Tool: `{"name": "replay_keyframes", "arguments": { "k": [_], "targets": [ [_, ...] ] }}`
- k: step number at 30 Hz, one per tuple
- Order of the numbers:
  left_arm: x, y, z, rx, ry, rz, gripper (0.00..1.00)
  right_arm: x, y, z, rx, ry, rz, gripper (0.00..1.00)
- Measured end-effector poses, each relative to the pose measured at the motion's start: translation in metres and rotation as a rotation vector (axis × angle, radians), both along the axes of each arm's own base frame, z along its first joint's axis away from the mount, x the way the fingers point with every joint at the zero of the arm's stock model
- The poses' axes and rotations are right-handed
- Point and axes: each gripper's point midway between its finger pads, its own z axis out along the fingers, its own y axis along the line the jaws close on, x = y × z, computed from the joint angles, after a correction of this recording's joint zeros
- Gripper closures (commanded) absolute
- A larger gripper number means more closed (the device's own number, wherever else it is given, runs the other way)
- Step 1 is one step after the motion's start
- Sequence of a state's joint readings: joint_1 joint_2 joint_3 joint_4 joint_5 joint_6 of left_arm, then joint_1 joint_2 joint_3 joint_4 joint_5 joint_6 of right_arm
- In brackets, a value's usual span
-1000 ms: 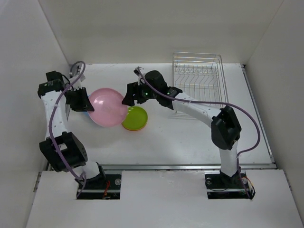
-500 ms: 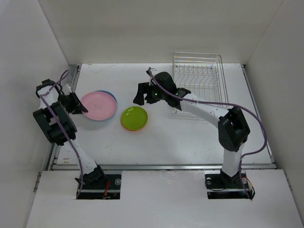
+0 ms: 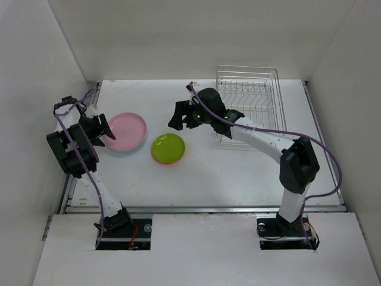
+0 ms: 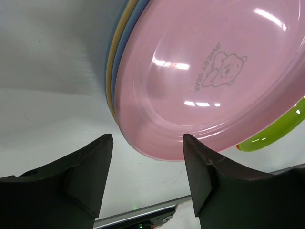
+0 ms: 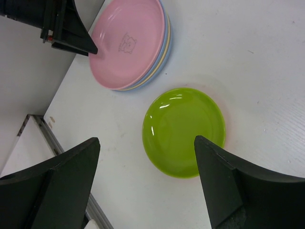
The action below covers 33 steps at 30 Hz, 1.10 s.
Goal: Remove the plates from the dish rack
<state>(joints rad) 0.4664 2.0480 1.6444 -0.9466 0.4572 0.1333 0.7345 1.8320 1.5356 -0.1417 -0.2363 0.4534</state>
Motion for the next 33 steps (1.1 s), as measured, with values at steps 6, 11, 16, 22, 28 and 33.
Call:
{"name": "replay_keyframes", "arguments": {
  "k": [6,11,16,22,28,33],
  "targets": [
    [0.0,0.004,0.016,0.052,-0.032,0.002,0.41,-0.003,-0.006,0.002,-0.005,-0.004,-0.011,0.14],
    [-0.002,0.006,0.056,0.114,-0.129,0.008,0.31,-0.01,-0.035,0.018,-0.028,-0.043,-0.097,0.1],
    [-0.024,-0.002,0.105,0.191,-0.235,0.016,0.19,-0.026,-0.091,0.057,-0.034,-0.137,-0.266,0.07],
    [-0.065,0.014,0.145,0.389,-0.296,0.141,0.01,-0.056,-0.177,0.105,-0.035,-0.243,-0.506,0.0],
    [-0.119,0.056,0.159,0.684,-0.246,0.41,0.01,-0.09,-0.26,0.115,-0.079,-0.256,-0.748,0.0],
    [-0.148,0.065,0.157,0.792,-0.238,0.524,0.01,-0.124,-0.309,0.119,-0.051,-0.281,-0.847,0.0]
  ]
}}
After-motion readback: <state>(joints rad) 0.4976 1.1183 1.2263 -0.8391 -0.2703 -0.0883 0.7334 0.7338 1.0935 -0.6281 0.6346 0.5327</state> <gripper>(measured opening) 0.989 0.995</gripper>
